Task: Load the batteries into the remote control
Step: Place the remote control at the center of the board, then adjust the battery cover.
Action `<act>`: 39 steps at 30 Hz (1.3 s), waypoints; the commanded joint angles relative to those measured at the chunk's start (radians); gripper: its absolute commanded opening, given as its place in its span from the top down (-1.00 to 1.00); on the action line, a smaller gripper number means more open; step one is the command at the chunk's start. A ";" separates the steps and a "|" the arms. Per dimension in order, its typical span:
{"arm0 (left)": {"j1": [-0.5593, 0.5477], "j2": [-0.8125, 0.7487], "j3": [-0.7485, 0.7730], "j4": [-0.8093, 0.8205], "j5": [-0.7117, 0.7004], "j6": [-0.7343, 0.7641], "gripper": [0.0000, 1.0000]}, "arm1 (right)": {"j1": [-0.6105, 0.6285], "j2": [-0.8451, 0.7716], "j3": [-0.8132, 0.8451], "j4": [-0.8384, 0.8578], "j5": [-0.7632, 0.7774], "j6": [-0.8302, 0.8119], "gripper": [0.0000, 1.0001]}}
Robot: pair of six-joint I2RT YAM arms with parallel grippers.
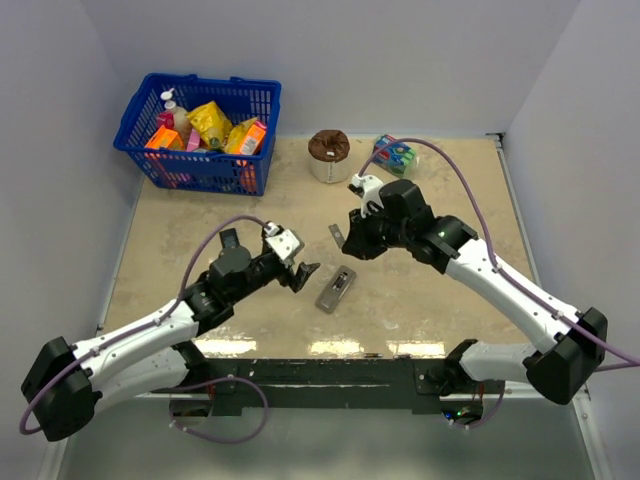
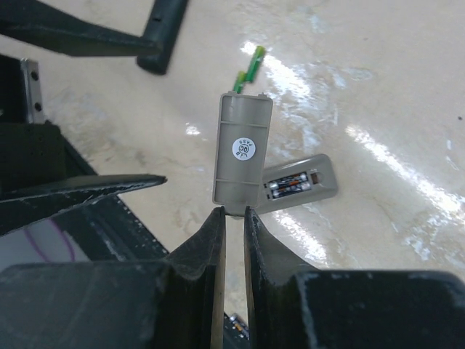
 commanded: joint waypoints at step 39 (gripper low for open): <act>-0.049 0.118 0.382 -0.397 0.236 0.982 0.07 | -0.003 0.102 0.215 -0.154 -0.353 -0.079 1.00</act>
